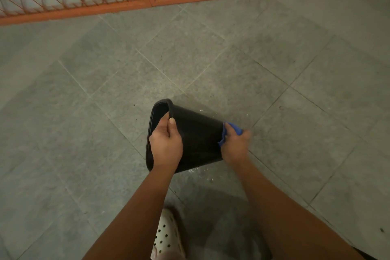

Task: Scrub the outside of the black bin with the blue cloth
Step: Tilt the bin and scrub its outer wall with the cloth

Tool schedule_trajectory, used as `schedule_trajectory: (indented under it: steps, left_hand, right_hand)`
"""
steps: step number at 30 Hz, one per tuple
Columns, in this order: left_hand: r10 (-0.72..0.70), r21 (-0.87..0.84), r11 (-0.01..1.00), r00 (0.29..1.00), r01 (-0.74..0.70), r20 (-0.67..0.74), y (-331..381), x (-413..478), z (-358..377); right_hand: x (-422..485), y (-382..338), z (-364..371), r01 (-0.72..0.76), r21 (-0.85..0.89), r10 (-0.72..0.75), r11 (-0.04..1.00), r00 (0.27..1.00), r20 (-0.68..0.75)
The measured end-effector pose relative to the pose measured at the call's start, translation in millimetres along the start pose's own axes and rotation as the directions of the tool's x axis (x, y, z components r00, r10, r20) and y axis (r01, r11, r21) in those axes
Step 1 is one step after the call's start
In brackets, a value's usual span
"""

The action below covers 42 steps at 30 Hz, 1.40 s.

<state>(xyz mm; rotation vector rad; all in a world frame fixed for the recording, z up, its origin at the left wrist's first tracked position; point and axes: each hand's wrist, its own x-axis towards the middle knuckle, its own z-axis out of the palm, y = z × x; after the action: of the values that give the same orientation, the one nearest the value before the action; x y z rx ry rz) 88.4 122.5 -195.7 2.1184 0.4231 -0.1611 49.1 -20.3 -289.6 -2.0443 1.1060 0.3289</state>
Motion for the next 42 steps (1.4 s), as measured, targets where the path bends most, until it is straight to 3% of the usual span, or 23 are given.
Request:
schedule_trajectory:
  steps: [2, 7, 10, 16, 18, 21, 22, 26, 29, 34, 40, 42]
  left_hand:
    - [-0.014, -0.013, 1.000, 1.000, 0.014, -0.009, 0, 1, 2]
    - [-0.028, 0.002, 1.000, 1.000, 0.028, 0.001, 0, 0, 0]
    - [-0.054, -0.032, 0.998, 0.998, 0.054, -0.015, 0, 0, -2]
    - [-0.073, -0.061, 0.996, 0.997, 0.072, -0.008, 1, 3, -2]
    - [-0.087, -0.064, 0.994, 0.996, 0.085, -0.022, 1, 3, -3]
    - [-0.077, -0.062, 0.995, 0.996, 0.074, -0.035, -1, 2, -7]
    - [-0.074, -0.063, 0.995, 0.997, 0.071, -0.037, 0, 2, -6]
    - [-0.109, -0.097, 0.990, 0.993, 0.105, -0.037, 2, 1, -3]
    - [-0.137, -0.130, 0.983, 0.990, 0.133, -0.026, 1, 3, -6]
    - [-0.190, -0.127, 0.973, 0.981, 0.192, 0.022, 8, 5, -7]
    - [-0.183, 0.016, 0.983, 0.980, 0.182, 0.084, 9, 9, -10]
    - [-0.169, 0.041, 0.985, 0.979, 0.166, 0.117, 8, 8, -8]
  right_hand:
    - [-18, 1, 10, -0.003, 0.061, 0.003, 0.998, 1.000, 0.003]
    - [-30, -23, 22, 0.213, 0.101, -0.203, 0.972, 0.974, -0.104]
    - [-10, -23, 17, 0.219, 0.178, -0.219, 0.959, 0.976, -0.023]
    - [-6, -3, 8, 0.086, 0.023, -0.086, 0.996, 0.996, -0.012]
    - [-23, -3, 15, 0.170, -0.025, -0.170, 0.985, 0.985, -0.009]
    - [-31, -4, 13, 0.381, -0.128, -0.363, 0.916, 0.921, 0.143]
    - [-28, -6, 8, 0.393, -0.127, -0.374, 0.911, 0.916, 0.147]
    - [-4, -2, 5, 0.355, -0.176, -0.330, 0.918, 0.931, 0.159]
    - [6, 5, 6, 0.156, -0.088, -0.149, 0.984, 0.986, 0.078]
    - [11, 4, -8, 0.194, -0.079, -0.185, 0.978, 0.976, 0.112]
    - [9, 2, -16, 0.199, -0.028, -0.201, 0.980, 0.967, -0.154]
    - [4, 0, -13, 0.204, 0.006, -0.201, 0.979, 0.968, -0.152]
